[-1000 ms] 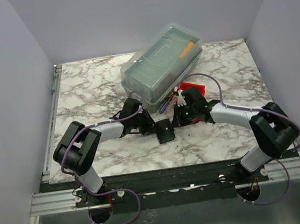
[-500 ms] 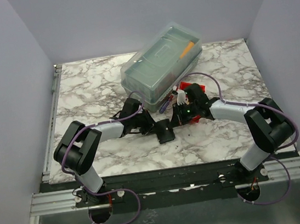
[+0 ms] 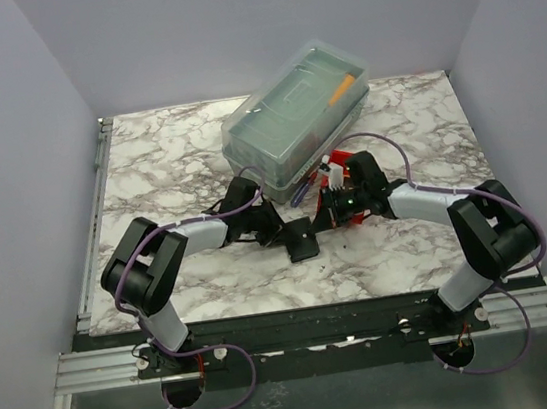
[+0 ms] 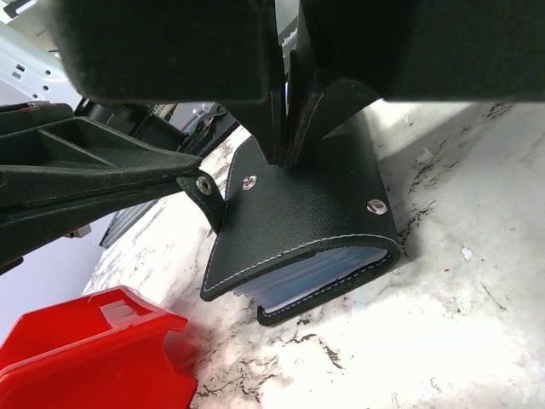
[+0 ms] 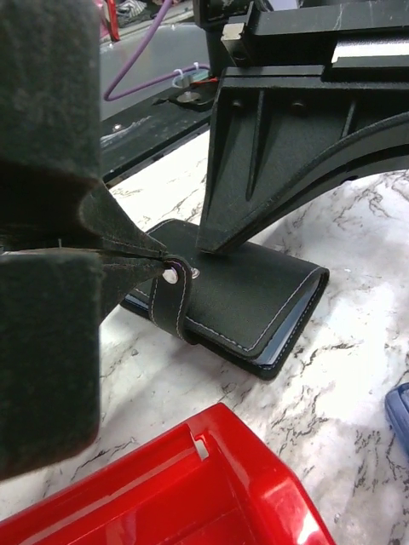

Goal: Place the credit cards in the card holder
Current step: Close the card holder at the center of the board.

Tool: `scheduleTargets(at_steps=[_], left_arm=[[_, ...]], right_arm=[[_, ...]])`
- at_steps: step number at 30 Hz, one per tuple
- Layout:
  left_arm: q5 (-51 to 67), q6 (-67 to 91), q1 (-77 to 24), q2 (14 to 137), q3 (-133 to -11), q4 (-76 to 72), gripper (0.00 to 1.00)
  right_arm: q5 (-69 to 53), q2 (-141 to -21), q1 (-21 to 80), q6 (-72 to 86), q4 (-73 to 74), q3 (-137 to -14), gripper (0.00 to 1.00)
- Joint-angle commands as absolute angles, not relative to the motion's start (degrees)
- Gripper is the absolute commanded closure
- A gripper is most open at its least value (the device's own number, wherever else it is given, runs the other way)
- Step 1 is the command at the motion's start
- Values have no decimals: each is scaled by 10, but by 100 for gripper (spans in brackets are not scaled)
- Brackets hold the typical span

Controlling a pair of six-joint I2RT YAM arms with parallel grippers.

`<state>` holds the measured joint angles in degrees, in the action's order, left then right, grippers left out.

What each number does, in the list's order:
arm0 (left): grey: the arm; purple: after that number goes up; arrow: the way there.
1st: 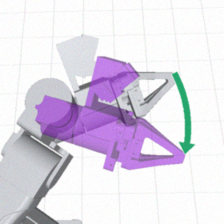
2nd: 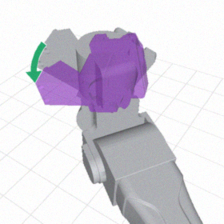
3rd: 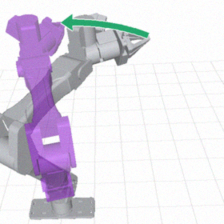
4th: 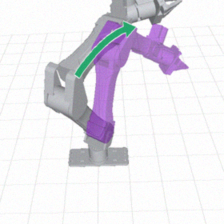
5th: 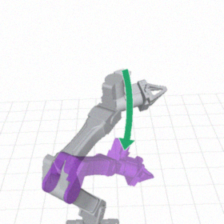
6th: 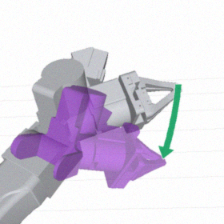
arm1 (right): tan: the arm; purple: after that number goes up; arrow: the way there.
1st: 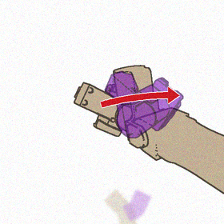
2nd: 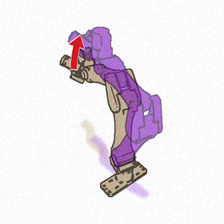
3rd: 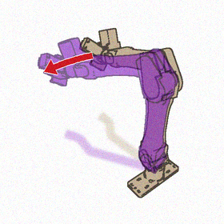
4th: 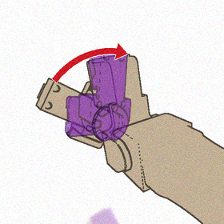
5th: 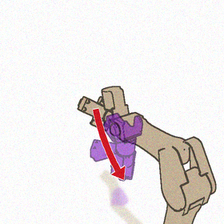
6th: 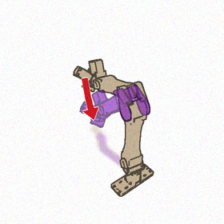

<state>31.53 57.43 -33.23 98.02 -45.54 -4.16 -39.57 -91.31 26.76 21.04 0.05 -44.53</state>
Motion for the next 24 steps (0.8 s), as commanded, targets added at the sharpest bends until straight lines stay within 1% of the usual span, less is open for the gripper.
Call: scheduleTargets(at_steps=[1,8,24], left_arm=[[322,560,-338,999,-472,-63,90],[321,560,-336,1003,-474,-63,91],[316,564,-335,1004,-477,-63,91]], right_arm=[[-446,-932,268,201,-11,-461,100],[-460,-957,268,182,13,-477,100],[-488,-991,268,168,16,-489,100]])
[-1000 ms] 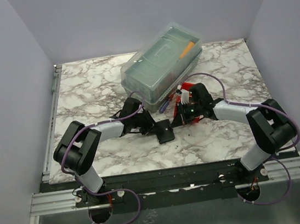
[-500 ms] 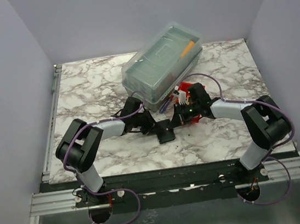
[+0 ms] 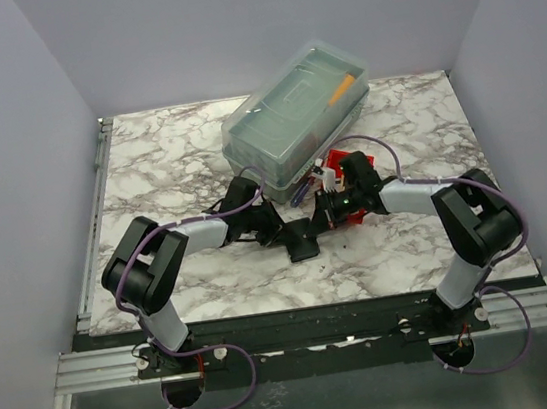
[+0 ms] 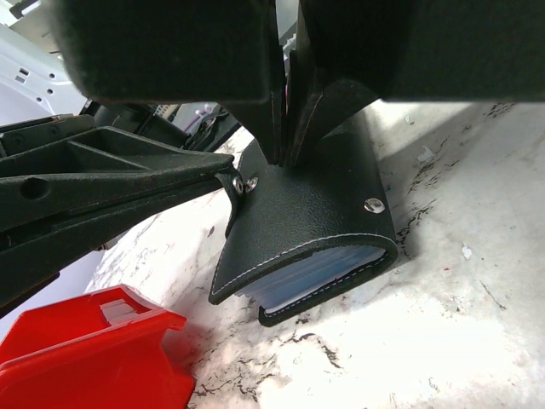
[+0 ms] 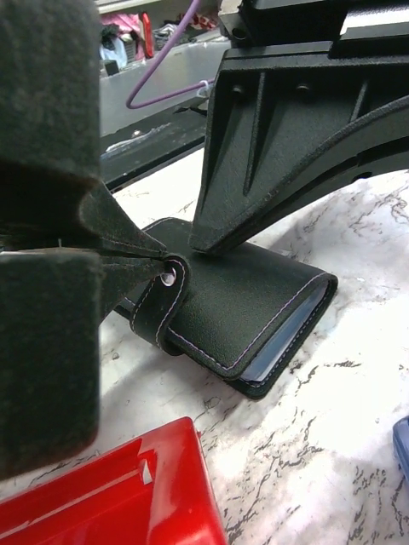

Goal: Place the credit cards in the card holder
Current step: Close the card holder at the center of the board.

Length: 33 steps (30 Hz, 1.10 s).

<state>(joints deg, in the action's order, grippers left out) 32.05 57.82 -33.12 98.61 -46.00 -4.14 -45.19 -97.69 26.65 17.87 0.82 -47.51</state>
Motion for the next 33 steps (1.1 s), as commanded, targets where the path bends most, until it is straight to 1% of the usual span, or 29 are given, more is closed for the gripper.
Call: scheduleTargets(at_steps=[1,11,23,33], left_arm=[[316,564,-335,1004,-477,-63,91],[316,564,-336,1004,-476,-63,91],[315,563,-336,1003,-474,-63,91],[315,563,-336,1005,-472,-64,91]], right_arm=[[-490,-994,268,167,16,-488,100],[-486,-1025,268,158,29,-504,100],[-463,-1066,269,134,86,-519,100],[-525,-1021,267,193,15,-481,100]])
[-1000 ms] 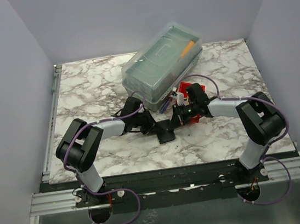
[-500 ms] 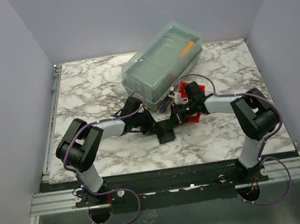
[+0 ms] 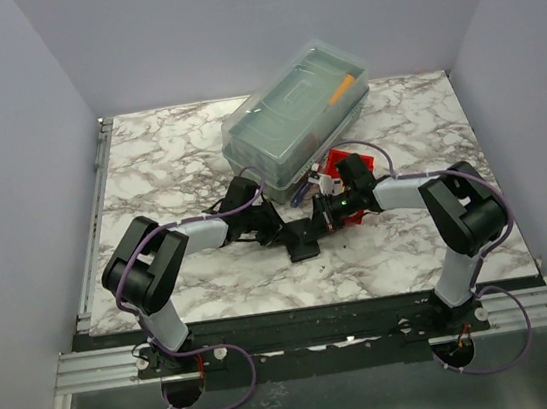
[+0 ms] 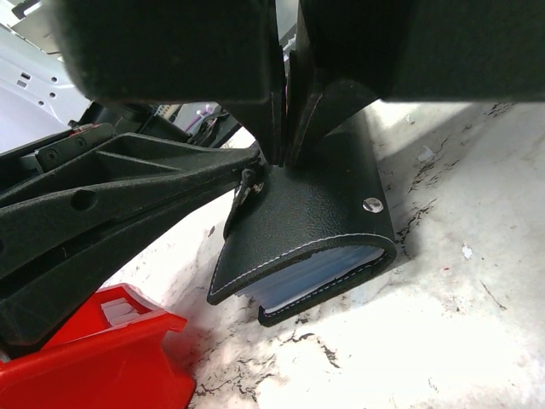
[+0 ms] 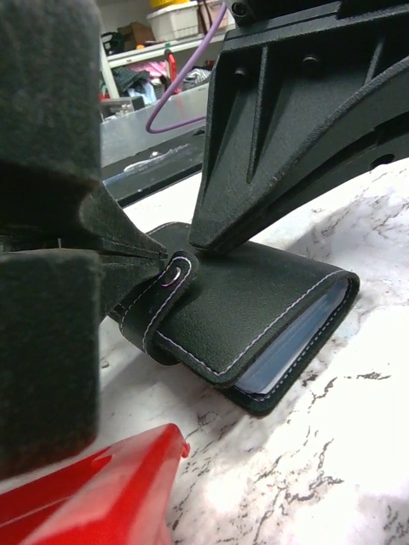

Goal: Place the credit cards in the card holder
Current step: Close the card holder at the center of the board.

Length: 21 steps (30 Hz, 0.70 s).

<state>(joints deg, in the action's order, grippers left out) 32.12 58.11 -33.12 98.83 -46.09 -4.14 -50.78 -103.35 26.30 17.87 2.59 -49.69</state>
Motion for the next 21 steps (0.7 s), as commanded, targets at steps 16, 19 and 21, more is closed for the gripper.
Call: scheduleTargets(at_steps=[16,19,21], left_arm=[[319,566,-336,1005,-474,-64,92],[320,566,-336,1005,-475,-63,92],[320,566,-336,1003,-475,-64,92]], right_arm=[[-266,-874,303,261,180,-543,76],[-170,-849,333,310,233,-570,71],[-100,-861,359,328,290,-610,63]])
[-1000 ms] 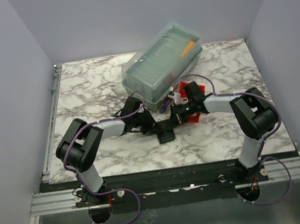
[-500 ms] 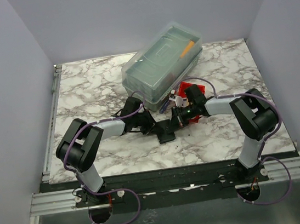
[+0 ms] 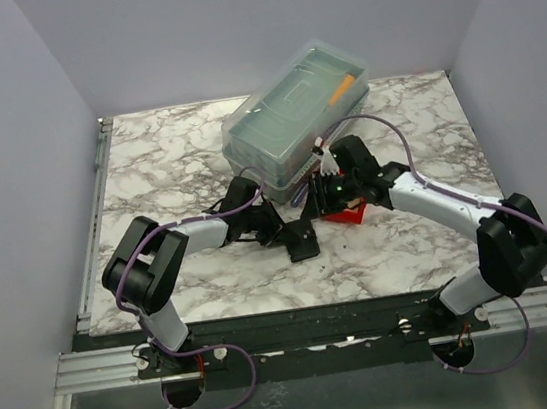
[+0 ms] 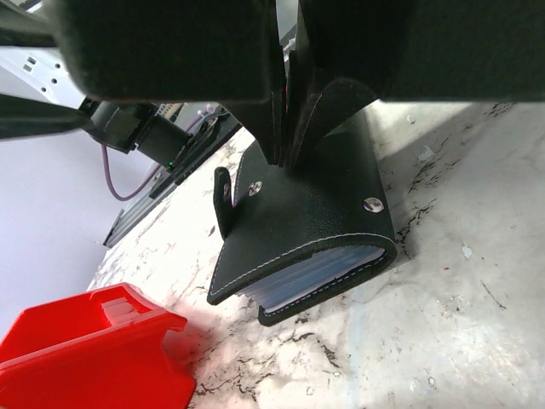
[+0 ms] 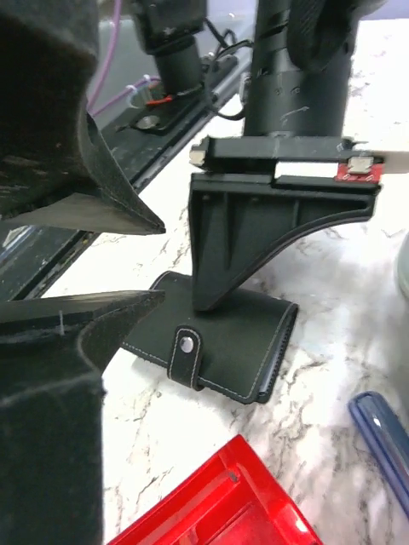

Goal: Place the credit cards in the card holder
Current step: Close the card holder at the center of the board.

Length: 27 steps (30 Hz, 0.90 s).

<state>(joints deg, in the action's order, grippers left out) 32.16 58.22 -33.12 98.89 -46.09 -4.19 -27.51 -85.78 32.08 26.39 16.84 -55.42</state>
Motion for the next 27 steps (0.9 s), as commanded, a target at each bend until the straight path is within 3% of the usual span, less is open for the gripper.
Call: scheduleTargets(at_steps=[1,6,14,27], left_arm=[[319,566,-336,1003,-474,-63,92],[317,565,-335,1003,-470,-64,92],[314,563,-335,1003,-468,-64,92],[314,563,-336,1003,-468,-64,92]], right_arm=[[-59,-871,377,339,316,-633,60],[96,-936,456,422,436,-723,52],[154,-1020,511,454,504,-790,50],[175,-1067,515,432,503,-816,63]])
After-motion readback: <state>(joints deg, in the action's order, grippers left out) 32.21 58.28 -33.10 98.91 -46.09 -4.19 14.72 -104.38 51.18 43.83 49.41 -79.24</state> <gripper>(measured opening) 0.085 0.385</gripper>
